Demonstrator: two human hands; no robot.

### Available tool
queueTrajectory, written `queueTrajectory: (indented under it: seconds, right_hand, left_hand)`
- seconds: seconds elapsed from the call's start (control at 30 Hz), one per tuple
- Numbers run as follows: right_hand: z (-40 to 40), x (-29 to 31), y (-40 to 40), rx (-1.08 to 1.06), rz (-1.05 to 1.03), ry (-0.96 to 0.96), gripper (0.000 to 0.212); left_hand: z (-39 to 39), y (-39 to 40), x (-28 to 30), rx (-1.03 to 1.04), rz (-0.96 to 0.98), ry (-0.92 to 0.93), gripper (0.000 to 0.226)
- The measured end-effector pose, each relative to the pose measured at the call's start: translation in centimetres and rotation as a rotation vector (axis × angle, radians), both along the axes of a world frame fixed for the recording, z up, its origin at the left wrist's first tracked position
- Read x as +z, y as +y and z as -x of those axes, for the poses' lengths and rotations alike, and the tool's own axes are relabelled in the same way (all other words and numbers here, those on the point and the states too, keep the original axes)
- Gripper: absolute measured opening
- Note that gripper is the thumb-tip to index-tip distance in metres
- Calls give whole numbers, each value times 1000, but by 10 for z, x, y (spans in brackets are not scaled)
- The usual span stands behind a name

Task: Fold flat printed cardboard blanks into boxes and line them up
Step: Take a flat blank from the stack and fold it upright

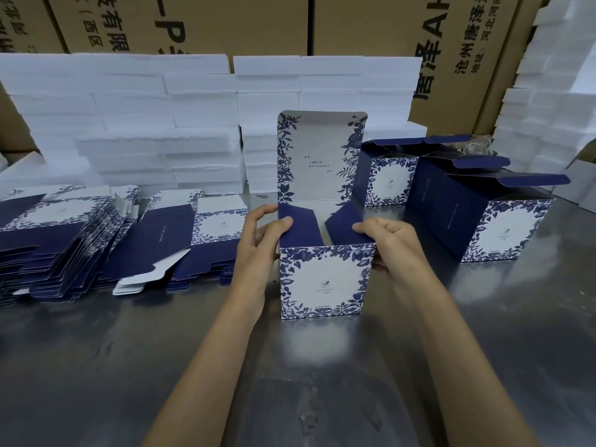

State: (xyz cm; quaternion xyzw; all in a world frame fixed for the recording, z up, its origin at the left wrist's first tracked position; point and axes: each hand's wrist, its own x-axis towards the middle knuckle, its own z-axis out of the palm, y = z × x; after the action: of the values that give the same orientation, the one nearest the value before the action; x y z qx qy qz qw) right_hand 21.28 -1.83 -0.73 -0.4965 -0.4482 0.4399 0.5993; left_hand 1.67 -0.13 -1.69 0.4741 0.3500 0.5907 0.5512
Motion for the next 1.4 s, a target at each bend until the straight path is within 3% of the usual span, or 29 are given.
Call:
queueTrajectory:
  seconds: [0.13, 0.2, 0.53, 0.63, 0.8, 1.07, 1.23, 1.4]
  right_hand:
    - [3, -1, 0, -31, -36, 107, 27]
    - [2, -2, -1, -29, -40, 171, 36]
    - [-1, -3, 1, -27, -43, 189, 33]
    - [1, -1, -1, -52, -66, 215, 46]
    - [-2, -2, 0, -65, -43, 167, 29]
    - [-2, -1, -1, -68, -50, 191, 44]
    - [-4, 0, 1, -91, -26, 171, 27]
    - [-2, 0, -4, -97, -44, 154, 32]
  left_hand:
    - [2, 0, -1, -32, 2, 32, 45]
    - [1, 0, -2, -63, 7, 44, 46]
    - [3, -1, -1, -82, -1, 89, 48]
    - [6, -2, 0, -117, -7, 114, 48]
    - [7, -5, 5, -159, -12, 139, 49]
    - [8, -5, 4, -184, 0, 111, 49]
    - [10, -5, 7, -236, -9, 133, 50]
    - [9, -4, 6, -206, -2, 123, 49]
